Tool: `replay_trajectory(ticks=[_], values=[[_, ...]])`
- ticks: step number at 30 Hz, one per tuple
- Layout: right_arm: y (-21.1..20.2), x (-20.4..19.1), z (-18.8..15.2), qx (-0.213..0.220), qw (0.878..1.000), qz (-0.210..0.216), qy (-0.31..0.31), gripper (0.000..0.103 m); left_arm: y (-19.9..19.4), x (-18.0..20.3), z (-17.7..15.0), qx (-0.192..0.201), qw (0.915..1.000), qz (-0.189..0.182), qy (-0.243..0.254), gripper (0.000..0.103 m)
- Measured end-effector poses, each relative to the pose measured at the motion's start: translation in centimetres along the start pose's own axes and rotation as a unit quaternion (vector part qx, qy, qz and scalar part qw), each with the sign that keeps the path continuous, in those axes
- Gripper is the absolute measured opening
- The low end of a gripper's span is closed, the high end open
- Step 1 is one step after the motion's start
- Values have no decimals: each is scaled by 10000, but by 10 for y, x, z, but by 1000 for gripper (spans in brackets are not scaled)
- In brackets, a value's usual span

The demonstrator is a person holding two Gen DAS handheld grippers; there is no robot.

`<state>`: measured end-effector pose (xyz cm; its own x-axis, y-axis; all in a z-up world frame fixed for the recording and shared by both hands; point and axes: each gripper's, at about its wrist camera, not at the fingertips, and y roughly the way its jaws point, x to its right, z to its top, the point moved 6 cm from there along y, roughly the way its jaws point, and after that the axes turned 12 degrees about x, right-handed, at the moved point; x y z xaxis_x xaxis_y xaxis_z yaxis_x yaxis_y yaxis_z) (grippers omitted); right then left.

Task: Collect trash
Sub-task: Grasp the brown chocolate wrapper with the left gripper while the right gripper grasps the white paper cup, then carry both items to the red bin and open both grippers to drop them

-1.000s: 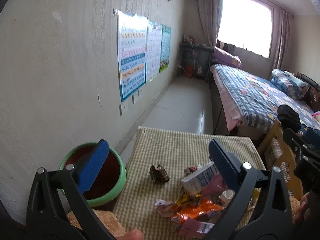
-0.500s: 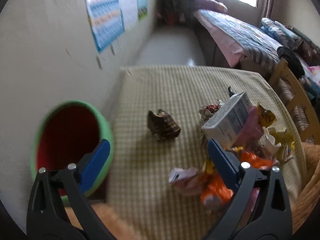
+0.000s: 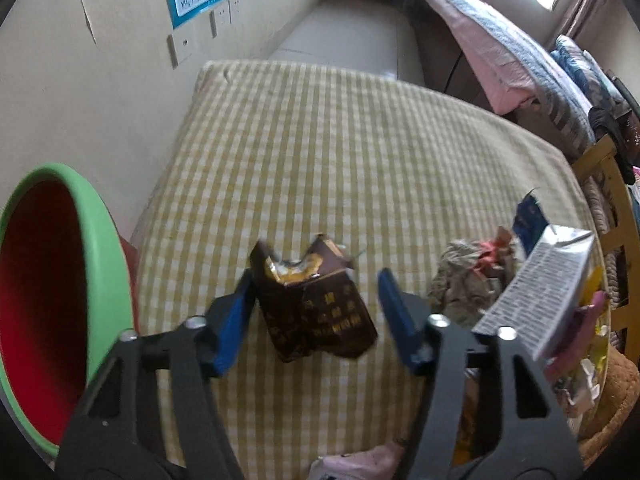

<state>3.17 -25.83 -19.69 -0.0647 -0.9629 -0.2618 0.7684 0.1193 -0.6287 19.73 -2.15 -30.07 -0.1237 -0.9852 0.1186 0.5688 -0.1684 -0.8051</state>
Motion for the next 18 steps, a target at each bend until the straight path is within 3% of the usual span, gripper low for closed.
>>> replay_trajectory(ticks=[5, 9, 16, 18], values=[[12, -4, -11, -255, 9995, 179, 64, 84, 1, -3, -4, 76, 9999, 30, 106, 50], [14, -10, -12, -265, 9994, 233, -32, 83, -12, -11, -3, 232, 9996, -18, -127, 49], [25, -15, -16, -400, 9987, 255, -162, 81, -76, -15, -1, 804, 9964, -103, -239, 49], [31, -18, -19, -483, 9982, 295, -212, 74, -105, -17, -6, 1012, 9943, -125, -310, 50]])
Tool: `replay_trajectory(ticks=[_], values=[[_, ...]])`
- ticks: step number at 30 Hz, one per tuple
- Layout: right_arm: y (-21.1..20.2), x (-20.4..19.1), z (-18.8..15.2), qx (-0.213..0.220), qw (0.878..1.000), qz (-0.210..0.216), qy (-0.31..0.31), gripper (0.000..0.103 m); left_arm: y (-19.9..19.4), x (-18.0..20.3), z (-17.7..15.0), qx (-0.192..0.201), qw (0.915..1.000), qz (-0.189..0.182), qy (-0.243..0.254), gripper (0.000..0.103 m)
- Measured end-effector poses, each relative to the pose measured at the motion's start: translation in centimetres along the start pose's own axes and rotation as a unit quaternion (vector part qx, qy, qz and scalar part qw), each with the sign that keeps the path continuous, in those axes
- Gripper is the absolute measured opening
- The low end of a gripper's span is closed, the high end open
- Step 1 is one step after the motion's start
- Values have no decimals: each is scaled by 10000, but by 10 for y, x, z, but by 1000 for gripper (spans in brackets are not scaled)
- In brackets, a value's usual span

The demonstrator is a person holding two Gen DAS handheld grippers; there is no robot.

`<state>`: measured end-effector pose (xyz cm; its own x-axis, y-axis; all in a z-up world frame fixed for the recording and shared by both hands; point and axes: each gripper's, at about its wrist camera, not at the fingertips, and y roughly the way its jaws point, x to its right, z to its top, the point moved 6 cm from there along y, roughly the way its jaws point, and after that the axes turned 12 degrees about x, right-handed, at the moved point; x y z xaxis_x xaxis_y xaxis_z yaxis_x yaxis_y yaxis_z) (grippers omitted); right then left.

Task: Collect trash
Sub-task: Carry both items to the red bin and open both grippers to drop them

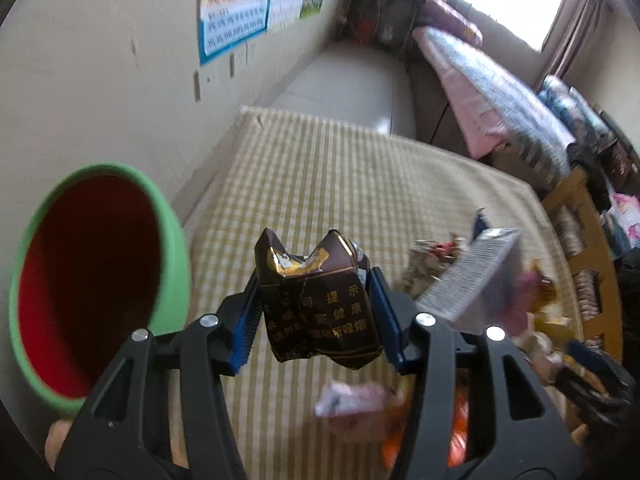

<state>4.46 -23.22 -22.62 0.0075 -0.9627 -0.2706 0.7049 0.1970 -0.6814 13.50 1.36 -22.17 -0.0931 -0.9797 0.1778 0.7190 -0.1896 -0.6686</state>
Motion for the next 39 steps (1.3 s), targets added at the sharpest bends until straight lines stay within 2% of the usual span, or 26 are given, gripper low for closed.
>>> replay_trajectory(ticks=[1, 3, 5, 7, 8, 17, 20, 23, 27, 32, 39], values=[[3, -1, -2, -37, 10000, 12, -19, 72, -10, 1, 0, 65, 10000, 17, -18, 50], [10, -2, -5, -130, 9999, 26, -13, 55, -35, -4, 0, 241, 9997, 72, -77, 50], [13, -3, -7, -193, 9998, 97, 40, 44, -51, -7, -2, 346, 9992, 150, -127, 50], [9, -5, -6, -131, 9999, 84, 24, 42, -63, -12, -4, 424, 9987, 238, -179, 50], [6, -7, -5, -91, 9999, 87, -8, 38, -69, -17, -6, 457, 9983, 289, -199, 50], [-48, -37, 41, 665, 9971, 119, -364, 37, -95, -62, -5, 625, 9958, 488, -464, 50], [-58, -59, 62, 885, 9945, 315, -465, 37, -99, -83, -2, 679, 9946, 564, -550, 50], [-52, -97, 81, 953, 9911, 698, -620, 37, -104, -110, -2, 728, 9927, 750, -595, 50], [-24, -155, 90, 734, 9858, 1332, -714, 37, -104, -147, -1, 712, 9897, 972, -776, 50], [32, -228, 79, 115, 9773, 1949, -824, 37, -93, -187, 3, 641, 9862, 1209, -929, 50], [92, -292, 65, -461, 9700, 2232, -844, 37, -72, -224, 2, 439, 9828, 1368, -1162, 50]])
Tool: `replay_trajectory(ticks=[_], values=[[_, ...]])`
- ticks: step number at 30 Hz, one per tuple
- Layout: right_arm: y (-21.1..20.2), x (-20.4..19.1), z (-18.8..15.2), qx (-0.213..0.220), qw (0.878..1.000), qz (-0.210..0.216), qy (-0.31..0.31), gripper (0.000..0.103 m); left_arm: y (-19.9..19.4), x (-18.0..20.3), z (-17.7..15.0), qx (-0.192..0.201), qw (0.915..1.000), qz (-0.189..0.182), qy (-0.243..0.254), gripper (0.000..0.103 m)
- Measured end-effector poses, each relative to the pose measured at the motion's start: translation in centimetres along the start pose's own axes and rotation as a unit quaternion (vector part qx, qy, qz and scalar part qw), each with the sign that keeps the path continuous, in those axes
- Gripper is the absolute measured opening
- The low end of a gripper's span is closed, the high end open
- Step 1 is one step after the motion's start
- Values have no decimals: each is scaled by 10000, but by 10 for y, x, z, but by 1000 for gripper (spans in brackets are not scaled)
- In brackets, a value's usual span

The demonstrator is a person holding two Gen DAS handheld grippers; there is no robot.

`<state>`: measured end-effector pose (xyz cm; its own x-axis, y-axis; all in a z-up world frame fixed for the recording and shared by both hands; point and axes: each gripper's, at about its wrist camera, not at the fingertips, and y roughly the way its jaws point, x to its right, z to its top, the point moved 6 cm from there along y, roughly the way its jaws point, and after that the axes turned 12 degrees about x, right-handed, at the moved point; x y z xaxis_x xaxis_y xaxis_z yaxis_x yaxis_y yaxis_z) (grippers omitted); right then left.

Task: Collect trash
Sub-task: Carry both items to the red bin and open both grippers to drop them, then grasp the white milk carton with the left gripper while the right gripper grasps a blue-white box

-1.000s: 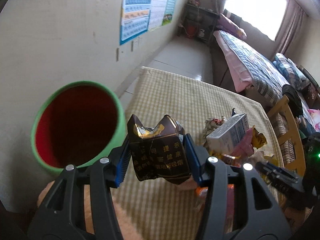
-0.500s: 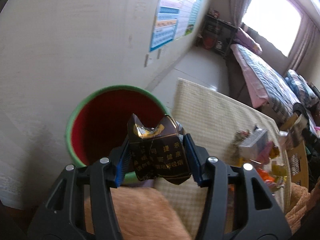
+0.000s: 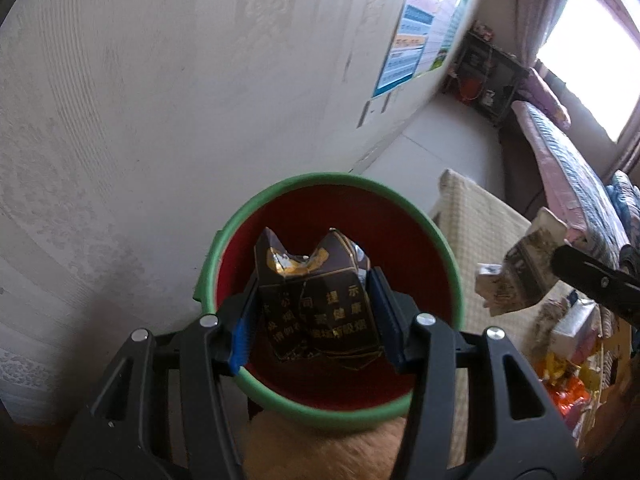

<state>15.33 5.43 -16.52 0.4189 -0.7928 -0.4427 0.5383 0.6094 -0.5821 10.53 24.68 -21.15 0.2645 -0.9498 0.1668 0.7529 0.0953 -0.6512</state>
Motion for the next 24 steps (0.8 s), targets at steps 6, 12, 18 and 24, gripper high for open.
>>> replay_trajectory(ticks=[6, 12, 18, 24], values=[[23, -1, 0, -90, 9997, 23, 207, 50, 10, -4, -4, -56, 9999, -25, 82, 71], [-4, 8, -6, -12, 9991, -6, 420, 50, 7, 1, -9, -67, 9999, -85, 29, 72], [-60, 29, -13, 270, 9980, -169, 538, 50, -10, 27, -6, 78, 9996, -206, 199, 72], [-132, 71, -33, 603, 9941, -812, 391, 52, -34, 72, -11, 157, 9976, -554, 396, 72]])
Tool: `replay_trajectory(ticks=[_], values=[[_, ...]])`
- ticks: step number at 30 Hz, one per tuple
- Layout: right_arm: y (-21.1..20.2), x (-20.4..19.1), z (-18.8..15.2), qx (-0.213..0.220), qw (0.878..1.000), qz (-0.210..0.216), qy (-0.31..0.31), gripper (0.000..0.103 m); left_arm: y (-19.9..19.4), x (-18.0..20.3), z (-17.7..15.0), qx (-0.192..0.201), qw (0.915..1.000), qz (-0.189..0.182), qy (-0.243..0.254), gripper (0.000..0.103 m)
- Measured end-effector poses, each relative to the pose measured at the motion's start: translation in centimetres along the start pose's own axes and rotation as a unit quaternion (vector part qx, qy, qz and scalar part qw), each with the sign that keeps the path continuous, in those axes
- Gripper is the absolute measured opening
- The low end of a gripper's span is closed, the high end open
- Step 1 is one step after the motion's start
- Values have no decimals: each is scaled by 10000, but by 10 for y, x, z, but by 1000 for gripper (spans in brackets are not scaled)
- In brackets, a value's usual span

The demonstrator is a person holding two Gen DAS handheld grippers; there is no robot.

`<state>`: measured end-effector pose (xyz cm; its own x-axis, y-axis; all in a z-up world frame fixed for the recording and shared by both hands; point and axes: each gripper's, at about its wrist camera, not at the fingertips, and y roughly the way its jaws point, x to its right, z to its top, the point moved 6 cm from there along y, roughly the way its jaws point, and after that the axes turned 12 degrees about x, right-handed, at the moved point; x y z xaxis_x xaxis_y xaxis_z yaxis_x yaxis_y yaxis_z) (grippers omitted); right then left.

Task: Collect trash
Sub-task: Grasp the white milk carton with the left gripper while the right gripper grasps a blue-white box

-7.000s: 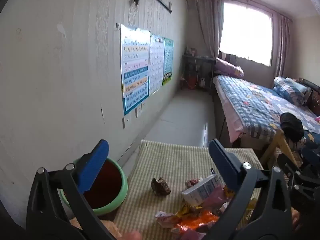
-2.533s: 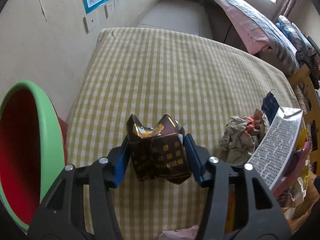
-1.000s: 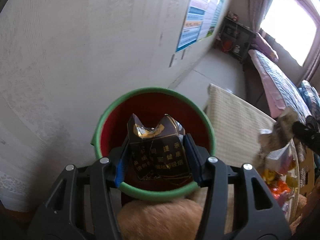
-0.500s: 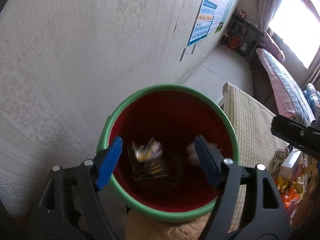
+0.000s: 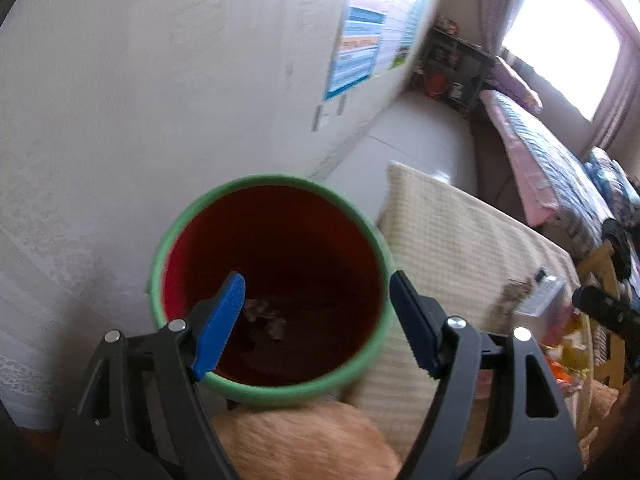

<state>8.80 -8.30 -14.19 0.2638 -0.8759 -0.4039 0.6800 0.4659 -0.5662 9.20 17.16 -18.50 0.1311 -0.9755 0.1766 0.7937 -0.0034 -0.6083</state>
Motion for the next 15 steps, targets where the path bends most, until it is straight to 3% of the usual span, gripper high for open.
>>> replay_trajectory(ticks=[7, 11, 15], values=[[-66, 84, -36, 218, 9915, -1279, -24, 54, -7, 87, -32, -372, 9952, -799, 437, 72], [-90, 129, -66, 222, 9838, -1680, 594, 56, -1, 155, -54, -621, 9835, -1372, 998, 72], [-112, 151, -83, 236, 9794, -1754, 970, 56, 26, 219, -51, -884, 9627, -2045, 1535, 72]])
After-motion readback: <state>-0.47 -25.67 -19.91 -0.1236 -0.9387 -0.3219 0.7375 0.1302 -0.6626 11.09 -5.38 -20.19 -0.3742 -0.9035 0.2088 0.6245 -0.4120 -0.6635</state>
